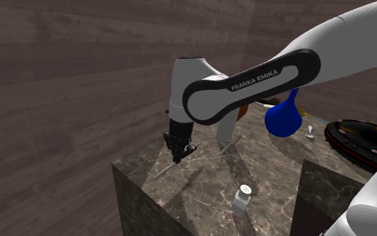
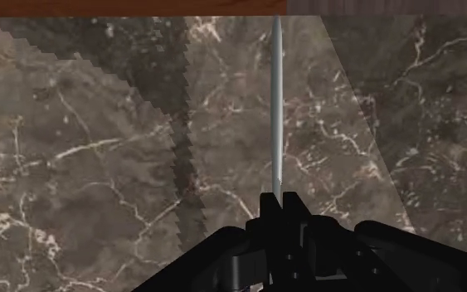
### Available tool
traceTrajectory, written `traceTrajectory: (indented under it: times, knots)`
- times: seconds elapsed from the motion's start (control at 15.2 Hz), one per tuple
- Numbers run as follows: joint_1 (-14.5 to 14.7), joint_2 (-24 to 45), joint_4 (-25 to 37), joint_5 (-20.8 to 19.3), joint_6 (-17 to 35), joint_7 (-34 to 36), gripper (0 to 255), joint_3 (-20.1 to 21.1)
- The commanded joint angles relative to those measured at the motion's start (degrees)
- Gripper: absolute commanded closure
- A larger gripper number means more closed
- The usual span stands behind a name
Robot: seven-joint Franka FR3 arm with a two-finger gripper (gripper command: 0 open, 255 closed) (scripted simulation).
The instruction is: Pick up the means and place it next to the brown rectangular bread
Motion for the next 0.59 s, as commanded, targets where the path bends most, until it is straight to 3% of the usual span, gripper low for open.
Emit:
traceTrajectory:
  times: [0.0, 0.53]
  knots:
    - [-0.11, -0.95, 0.75, 0.70, -1.52, -0.45, 255, -0.02]
    - [-0.39, -3.68, 4.64, 2.52, -7.57, -1.58, 255, -0.31]
